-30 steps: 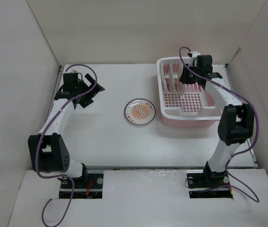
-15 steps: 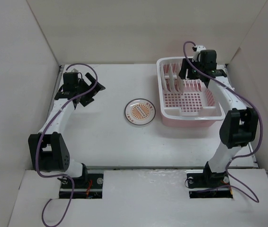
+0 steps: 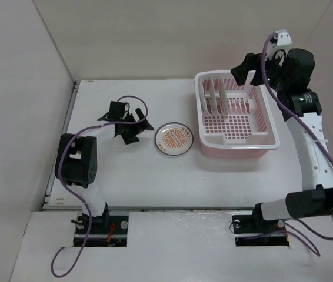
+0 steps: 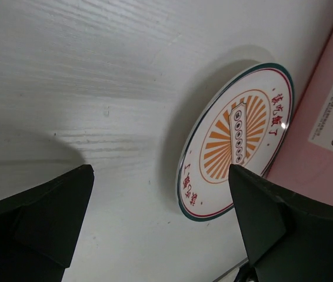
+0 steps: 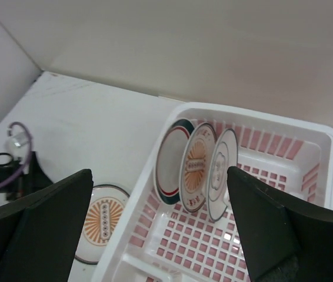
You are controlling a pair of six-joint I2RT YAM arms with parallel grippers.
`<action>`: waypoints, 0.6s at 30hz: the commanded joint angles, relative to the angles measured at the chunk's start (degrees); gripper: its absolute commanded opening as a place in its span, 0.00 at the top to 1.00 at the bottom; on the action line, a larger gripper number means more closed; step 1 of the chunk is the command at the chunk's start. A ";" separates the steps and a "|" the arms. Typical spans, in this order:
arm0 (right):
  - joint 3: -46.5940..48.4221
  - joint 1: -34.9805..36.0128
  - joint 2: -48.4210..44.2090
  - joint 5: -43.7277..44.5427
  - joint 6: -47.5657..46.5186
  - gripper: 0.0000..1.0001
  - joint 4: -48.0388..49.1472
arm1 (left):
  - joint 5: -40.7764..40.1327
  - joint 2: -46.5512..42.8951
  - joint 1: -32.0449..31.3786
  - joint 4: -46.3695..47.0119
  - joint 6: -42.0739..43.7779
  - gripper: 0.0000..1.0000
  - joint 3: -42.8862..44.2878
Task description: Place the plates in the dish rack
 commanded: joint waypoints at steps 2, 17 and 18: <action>0.89 0.47 -4.08 -8.02 0.36 0.00 -0.93 | 0.93 2.42 -1.33 6.04 0.94 0.05 -0.26; 2.65 3.72 -8.05 -11.64 1.51 0.00 -1.98 | 9.10 14.99 -3.71 15.45 -1.26 0.46 -0.26; 3.17 3.72 -8.04 -11.64 1.51 0.00 -2.59 | 9.10 15.00 -3.71 15.98 -1.26 0.46 -0.87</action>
